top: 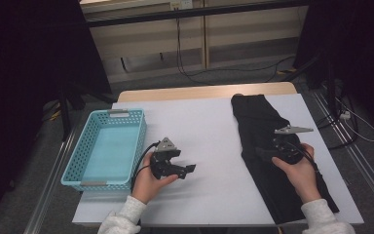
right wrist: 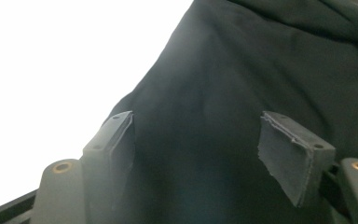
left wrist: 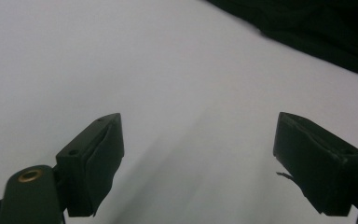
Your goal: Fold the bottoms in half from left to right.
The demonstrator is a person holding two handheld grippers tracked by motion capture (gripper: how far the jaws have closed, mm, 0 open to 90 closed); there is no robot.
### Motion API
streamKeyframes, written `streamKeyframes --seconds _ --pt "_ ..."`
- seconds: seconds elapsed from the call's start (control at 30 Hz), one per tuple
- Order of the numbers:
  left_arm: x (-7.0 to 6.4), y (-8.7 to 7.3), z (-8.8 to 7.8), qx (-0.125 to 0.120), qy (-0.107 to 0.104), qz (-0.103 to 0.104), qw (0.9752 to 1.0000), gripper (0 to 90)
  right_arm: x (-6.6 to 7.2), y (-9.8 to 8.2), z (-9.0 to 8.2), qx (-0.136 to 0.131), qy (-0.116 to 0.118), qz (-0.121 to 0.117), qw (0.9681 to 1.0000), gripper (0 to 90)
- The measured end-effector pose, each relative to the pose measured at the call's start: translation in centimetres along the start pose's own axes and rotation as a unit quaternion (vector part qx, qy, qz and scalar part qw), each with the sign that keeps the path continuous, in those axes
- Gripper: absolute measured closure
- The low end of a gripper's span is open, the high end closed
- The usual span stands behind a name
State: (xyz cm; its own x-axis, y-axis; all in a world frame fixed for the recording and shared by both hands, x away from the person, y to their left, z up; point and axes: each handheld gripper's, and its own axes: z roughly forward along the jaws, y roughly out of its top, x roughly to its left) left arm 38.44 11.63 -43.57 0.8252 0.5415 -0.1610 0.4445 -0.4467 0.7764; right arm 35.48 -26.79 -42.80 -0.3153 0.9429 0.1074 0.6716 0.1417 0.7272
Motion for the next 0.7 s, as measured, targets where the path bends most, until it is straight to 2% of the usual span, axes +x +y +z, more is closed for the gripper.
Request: streamKeyframes --seconds 0.17,0.27,0.63,0.7 --pt "0.1 0.0 -0.3 -0.005 0.001 -0.004 1.0000 16.0 0.7 1.4 1.9 0.007 0.002 -0.011 0.9999 25.4" --pt "0.1 -0.1 -0.5 -0.005 0.001 -0.006 1.0000 16.1 0.8 1.9 2.7 0.020 -0.001 -0.010 0.9998 28.9" --pt "0.2 -0.8 -0.5 -0.001 0.004 -0.020 0.9998 16.1 0.9 3.3 4.7 0.012 -0.007 -0.009 0.9999 28.6" --pt "0.1 -0.8 -0.4 -0.001 0.002 -0.022 0.9998 16.1 1.2 3.6 5.6 0.014 -0.005 -0.015 0.9998 28.6"
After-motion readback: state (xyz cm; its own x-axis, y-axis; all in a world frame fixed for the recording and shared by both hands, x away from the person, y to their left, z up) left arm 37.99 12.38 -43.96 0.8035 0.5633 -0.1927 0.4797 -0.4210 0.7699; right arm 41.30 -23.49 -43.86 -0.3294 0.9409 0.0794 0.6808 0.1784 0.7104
